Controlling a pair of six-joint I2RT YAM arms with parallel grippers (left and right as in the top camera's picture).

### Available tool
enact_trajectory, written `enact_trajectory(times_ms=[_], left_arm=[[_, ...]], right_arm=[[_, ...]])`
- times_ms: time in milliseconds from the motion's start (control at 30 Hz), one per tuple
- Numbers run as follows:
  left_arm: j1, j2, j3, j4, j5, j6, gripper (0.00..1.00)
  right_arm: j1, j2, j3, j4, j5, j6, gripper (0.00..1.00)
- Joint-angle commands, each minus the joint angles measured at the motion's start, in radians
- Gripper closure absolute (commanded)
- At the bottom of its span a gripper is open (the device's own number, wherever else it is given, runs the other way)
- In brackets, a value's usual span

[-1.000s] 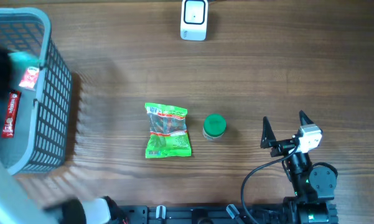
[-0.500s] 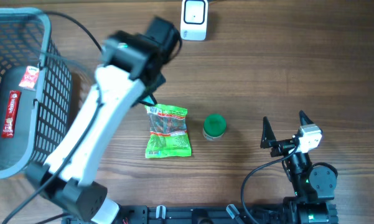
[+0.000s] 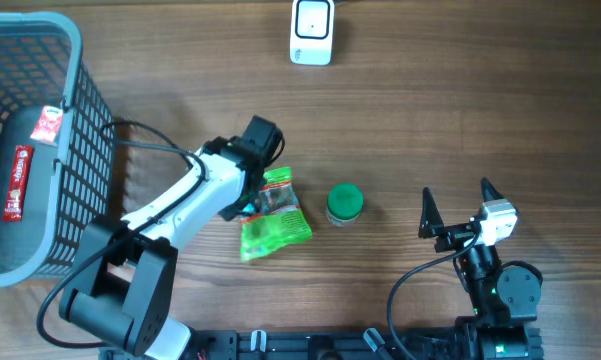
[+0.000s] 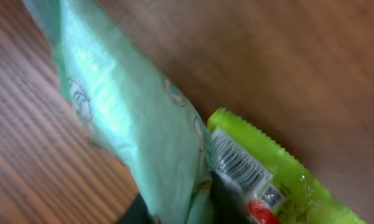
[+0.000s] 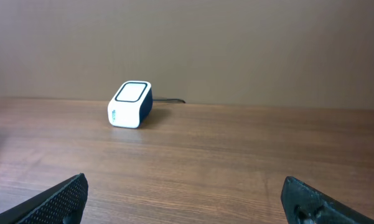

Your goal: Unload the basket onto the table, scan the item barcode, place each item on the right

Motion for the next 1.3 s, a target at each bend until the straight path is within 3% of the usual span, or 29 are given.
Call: enact_trajectory(times_ms=[0, 33, 67, 100, 200, 333, 533, 667, 767, 900, 1267], left_arm=[[0.021, -0.026, 0.027, -0.048, 0.015, 0.035, 0.45], [0.021, -0.047, 0.075, -0.087, 0.001, 0.062, 0.18], [0.022, -0.061, 0.114, -0.122, -0.018, 0.074, 0.03], [0.022, -0.088, 0.192, -0.191, -0.06, 0.085, 0.0], [0.027, -0.135, 0.426, -0.333, -0.15, 0.154, 0.0], [0.07, -0.147, 0.814, -0.454, -0.154, 0.306, 0.0], [0.321, -0.147, 1.185, -0.584, -0.143, 0.317, 0.0], [0.615, -0.138, 1.215, -0.666, -0.127, 0.317, 0.0], [0.841, -0.077, 1.215, -0.711, -0.029, 0.316, 0.0], [1.032, 0.06, 1.215, -0.72, 0.109, 0.324, 0.0], [1.036, 0.417, 1.215, -0.637, 0.145, 0.323, 0.0]], right_arm=[[0.005, -0.001, -0.001, 0.003, -0.013, 0.013, 0.0], [0.005, -0.001, -0.001, 0.003, -0.013, 0.013, 0.0], [0.005, -0.001, -0.001, 0.003, -0.013, 0.013, 0.0], [0.005, -0.001, -0.001, 0.003, -0.013, 0.013, 0.0], [0.005, -0.001, -0.001, 0.003, -0.013, 0.013, 0.0], [0.005, -0.001, -0.001, 0.003, -0.013, 0.013, 0.0], [0.005, -0.001, -0.001, 0.003, -0.013, 0.013, 0.0], [0.005, -0.001, -0.001, 0.003, -0.013, 0.013, 0.0], [0.005, -0.001, -0.001, 0.003, -0.013, 0.013, 0.0], [0.005, -0.001, -0.001, 0.003, -0.013, 0.013, 0.0], [0.005, -0.001, -0.001, 0.003, -0.013, 0.013, 0.0]])
